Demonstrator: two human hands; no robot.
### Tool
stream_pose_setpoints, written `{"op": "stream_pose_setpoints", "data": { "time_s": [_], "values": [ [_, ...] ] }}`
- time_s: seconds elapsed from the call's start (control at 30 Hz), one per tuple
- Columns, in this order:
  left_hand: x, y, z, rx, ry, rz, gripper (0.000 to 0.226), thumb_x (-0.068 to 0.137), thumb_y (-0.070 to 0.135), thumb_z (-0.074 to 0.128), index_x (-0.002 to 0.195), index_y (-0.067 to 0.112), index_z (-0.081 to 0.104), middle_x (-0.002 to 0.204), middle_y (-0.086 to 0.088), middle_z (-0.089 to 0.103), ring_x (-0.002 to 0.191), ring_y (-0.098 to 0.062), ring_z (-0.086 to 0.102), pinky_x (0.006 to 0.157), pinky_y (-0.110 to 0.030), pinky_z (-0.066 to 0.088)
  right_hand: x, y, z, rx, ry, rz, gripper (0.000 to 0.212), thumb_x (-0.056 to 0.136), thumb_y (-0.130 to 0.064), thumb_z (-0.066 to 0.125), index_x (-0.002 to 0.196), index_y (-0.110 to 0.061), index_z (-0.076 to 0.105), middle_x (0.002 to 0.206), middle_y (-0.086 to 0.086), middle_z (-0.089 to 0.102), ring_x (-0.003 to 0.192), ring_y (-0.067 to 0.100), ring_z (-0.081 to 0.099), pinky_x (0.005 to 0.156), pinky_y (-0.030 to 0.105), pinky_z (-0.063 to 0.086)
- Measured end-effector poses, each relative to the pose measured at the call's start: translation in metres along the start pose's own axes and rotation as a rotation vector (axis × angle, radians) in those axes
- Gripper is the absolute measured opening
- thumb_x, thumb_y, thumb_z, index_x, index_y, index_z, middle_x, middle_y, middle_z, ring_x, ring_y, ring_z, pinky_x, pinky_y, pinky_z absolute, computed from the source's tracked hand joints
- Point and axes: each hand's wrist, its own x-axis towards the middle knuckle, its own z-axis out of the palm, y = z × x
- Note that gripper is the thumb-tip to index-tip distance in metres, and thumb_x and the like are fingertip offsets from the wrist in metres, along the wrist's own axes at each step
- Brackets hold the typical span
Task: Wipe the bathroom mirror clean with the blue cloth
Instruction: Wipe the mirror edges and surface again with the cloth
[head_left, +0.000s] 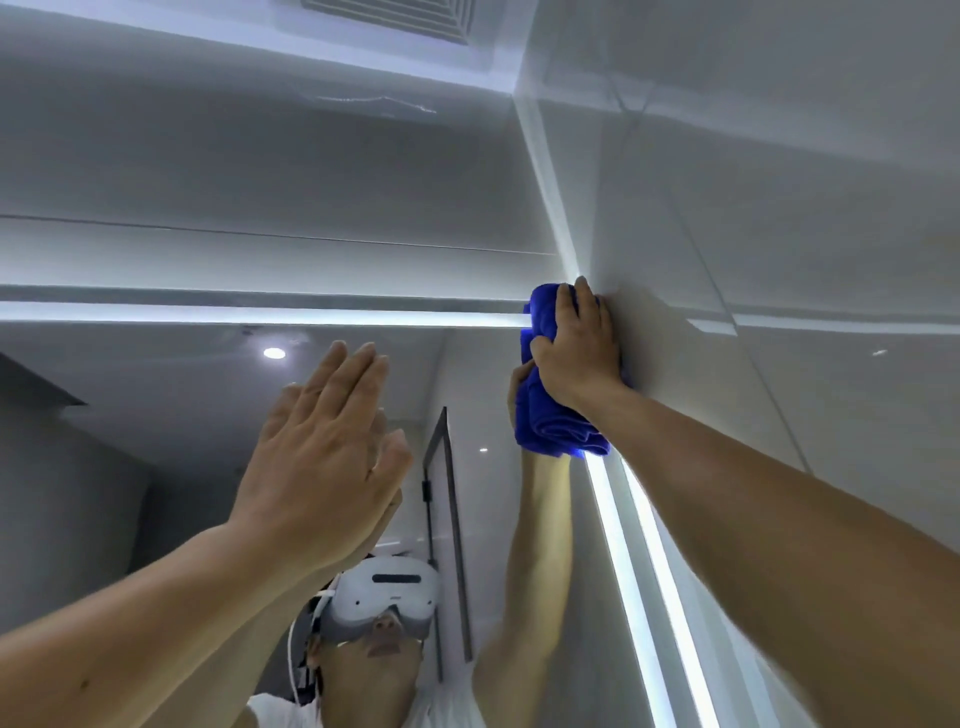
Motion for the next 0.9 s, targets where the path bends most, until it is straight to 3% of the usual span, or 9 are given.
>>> {"op": "stream_pose_setpoints", "data": {
  "time_s": [0.2,0.33,0.5,0.57,0.7,0.77,0.83,0.9],
  "values": [
    [-0.010,-0.015,-0.019,-0.011,0.012,-0.014,0.073,0.087,0.047,0.011,0.155,0.022,0.000,0.162,0.012,-0.014,0.144,0.000,-0.024,0.120,-0.029,-0.012,0.014,-0.033,0.000,-0.067,0.016,0.011,0.068,0.095,-0.024,0.041,0.152,0.000,0.012,0.161,0.014,0.006,0.145,0.034,0.010,0.118,0.038,0.009],
    [-0.012,-0.017,-0.024,0.011,0.002,-0.035,0.074,0.086,0.048,0.011,0.155,0.022,0.003,0.162,0.012,-0.011,0.145,-0.001,-0.021,0.121,-0.031,-0.009,-0.015,-0.075,0.012,-0.021,0.030,-0.227,0.073,0.089,-0.020,0.049,0.152,-0.002,0.015,0.161,0.011,0.011,0.144,0.033,0.012,0.117,0.037,0.011],
    [-0.003,-0.007,-0.026,0.004,0.022,-0.079,0.075,0.086,0.048,0.011,0.156,0.020,0.007,0.163,0.009,-0.005,0.146,-0.003,-0.017,0.120,-0.031,-0.009,-0.062,-0.065,0.018,0.059,-0.110,-0.492,0.072,0.093,-0.024,0.042,0.155,-0.014,0.008,0.163,-0.002,-0.002,0.148,0.015,-0.006,0.112,0.026,-0.005],
    [-0.002,-0.006,-0.028,-0.011,0.038,-0.081,0.076,0.086,0.049,0.013,0.156,0.020,0.007,0.163,0.010,-0.004,0.146,-0.002,-0.017,0.119,-0.029,-0.010,-0.058,-0.042,0.010,0.049,-0.103,-0.434,0.071,0.094,-0.024,0.042,0.156,-0.015,0.007,0.164,-0.002,-0.004,0.149,0.015,-0.005,0.116,0.026,-0.002],
    [-0.003,-0.025,-0.038,0.001,0.018,-0.100,0.075,0.087,0.050,0.013,0.157,0.023,0.005,0.163,0.012,-0.005,0.146,-0.001,-0.018,0.122,-0.033,-0.006,-0.027,-0.016,-0.001,0.021,-0.005,-0.042,0.069,0.095,-0.022,0.043,0.154,-0.005,0.011,0.163,0.010,0.001,0.148,0.029,0.005,0.120,0.036,0.009],
    [-0.007,-0.042,-0.045,0.044,-0.001,-0.099,0.068,0.094,0.050,0.015,0.156,0.024,0.003,0.163,0.013,-0.008,0.145,0.000,-0.020,0.122,-0.034,-0.006,-0.019,-0.030,0.004,-0.023,0.038,0.048,0.068,0.095,-0.022,0.042,0.152,-0.002,0.012,0.162,0.013,0.004,0.147,0.033,0.007,0.119,0.039,0.011],
    [-0.011,-0.058,-0.050,0.076,-0.006,-0.103,0.064,0.100,0.046,0.023,0.157,0.024,0.002,0.163,0.013,-0.010,0.145,0.000,-0.021,0.122,-0.034,-0.006,-0.015,-0.061,0.013,-0.008,0.047,0.023,0.069,0.094,-0.023,0.043,0.152,-0.002,0.012,0.161,0.012,0.004,0.146,0.033,0.006,0.118,0.040,0.013],
    [-0.013,-0.068,-0.052,0.074,-0.003,-0.119,0.064,0.101,0.044,0.025,0.157,0.023,0.002,0.162,0.013,-0.011,0.145,0.001,-0.021,0.122,-0.034,-0.005,-0.016,-0.095,0.020,0.000,0.029,-0.129,0.070,0.093,-0.022,0.046,0.152,-0.005,0.012,0.161,0.009,0.004,0.146,0.032,0.005,0.116,0.041,0.016]
  ]
}}
